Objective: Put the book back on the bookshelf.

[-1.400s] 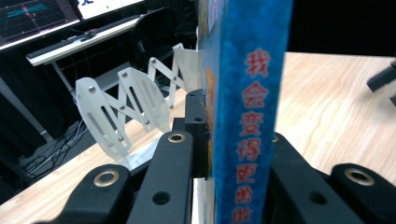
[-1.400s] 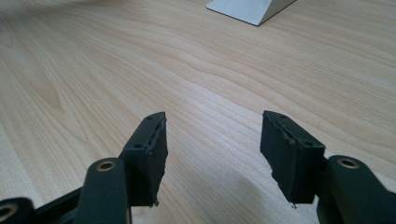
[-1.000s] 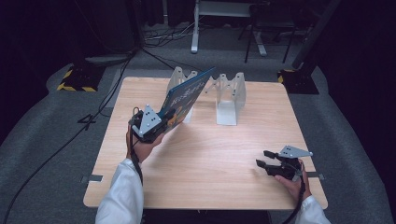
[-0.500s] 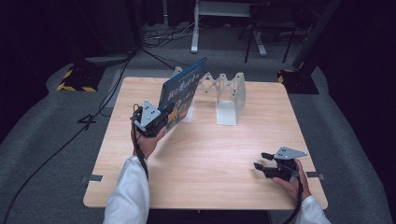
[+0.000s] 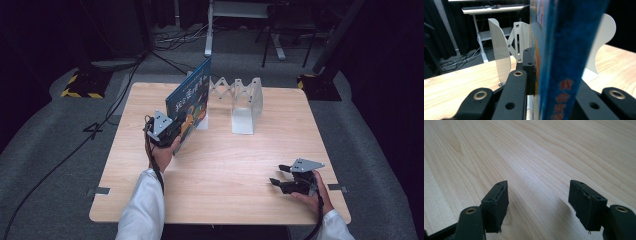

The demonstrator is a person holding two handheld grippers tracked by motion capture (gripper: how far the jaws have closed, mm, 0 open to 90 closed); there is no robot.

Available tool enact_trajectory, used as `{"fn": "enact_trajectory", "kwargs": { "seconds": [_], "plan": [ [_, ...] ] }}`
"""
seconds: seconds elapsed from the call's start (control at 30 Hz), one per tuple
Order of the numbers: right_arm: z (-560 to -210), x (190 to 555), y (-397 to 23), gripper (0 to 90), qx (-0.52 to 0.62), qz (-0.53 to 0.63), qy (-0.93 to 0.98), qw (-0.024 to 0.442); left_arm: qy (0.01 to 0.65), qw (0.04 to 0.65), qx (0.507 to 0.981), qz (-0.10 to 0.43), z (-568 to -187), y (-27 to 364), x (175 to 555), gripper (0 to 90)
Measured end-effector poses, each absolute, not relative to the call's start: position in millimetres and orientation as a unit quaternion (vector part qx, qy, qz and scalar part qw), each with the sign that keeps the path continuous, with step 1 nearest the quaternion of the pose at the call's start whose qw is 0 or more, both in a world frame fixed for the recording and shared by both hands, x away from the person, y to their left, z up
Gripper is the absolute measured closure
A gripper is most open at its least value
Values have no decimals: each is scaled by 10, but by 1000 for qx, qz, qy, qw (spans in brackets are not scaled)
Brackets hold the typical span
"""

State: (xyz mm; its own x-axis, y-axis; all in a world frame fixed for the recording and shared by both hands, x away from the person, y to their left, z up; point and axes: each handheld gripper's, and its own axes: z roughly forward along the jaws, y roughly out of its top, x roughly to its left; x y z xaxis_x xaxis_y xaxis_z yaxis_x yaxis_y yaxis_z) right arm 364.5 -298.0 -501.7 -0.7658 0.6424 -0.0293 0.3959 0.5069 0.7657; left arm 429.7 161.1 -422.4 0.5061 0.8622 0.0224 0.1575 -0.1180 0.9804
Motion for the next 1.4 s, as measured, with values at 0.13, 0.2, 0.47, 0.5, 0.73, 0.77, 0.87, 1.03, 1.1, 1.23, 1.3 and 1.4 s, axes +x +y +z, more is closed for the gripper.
{"fn": "enact_trajectory", "kwargs": {
  "seconds": [0.13, 0.2, 0.47, 0.5, 0.73, 0.77, 0.87, 1.03, 1.1, 1.23, 1.3, 1.4],
  "plan": [
    [-5018, 3647, -2979, 331, 305, 392, 854, 156, 380, 534, 682, 324, -4176, 1552, 4344, 824],
    [-5019, 3648, -2978, 332, 304, 392, 854, 156, 382, 533, 682, 325, -4169, 1539, 4359, 823],
    [-5018, 3646, -2974, 331, 301, 389, 856, 156, 405, 521, 675, 330, -4146, 1413, 4498, 820],
    [-5018, 3646, -2975, 332, 301, 389, 856, 156, 407, 522, 673, 330, -4146, 1402, 4514, 820],
    [-5021, 3645, -2970, 331, 299, 389, 857, 155, 424, 513, 664, 340, -4141, 1341, 4598, 813],
    [-5021, 3645, -2970, 331, 299, 389, 857, 155, 425, 511, 664, 342, -4142, 1339, 4607, 812],
    [-5021, 3645, -2971, 331, 298, 390, 857, 155, 432, 509, 660, 344, -4145, 1337, 4635, 807],
    [-5022, 3645, -2970, 331, 299, 389, 857, 155, 441, 504, 656, 347, -4146, 1326, 4684, 797],
    [-5022, 3645, -2968, 331, 299, 388, 858, 156, 446, 503, 654, 347, -4154, 1293, 4710, 795],
    [-5022, 3642, -2967, 331, 298, 388, 858, 156, 441, 499, 659, 351, -4151, 1220, 4725, 790],
    [-5023, 3640, -2967, 331, 298, 389, 858, 155, 438, 496, 661, 355, -4148, 1175, 4736, 781],
    [-5023, 3640, -2966, 331, 298, 389, 858, 155, 439, 494, 660, 358, -4158, 1151, 4753, 770]
  ]
}}
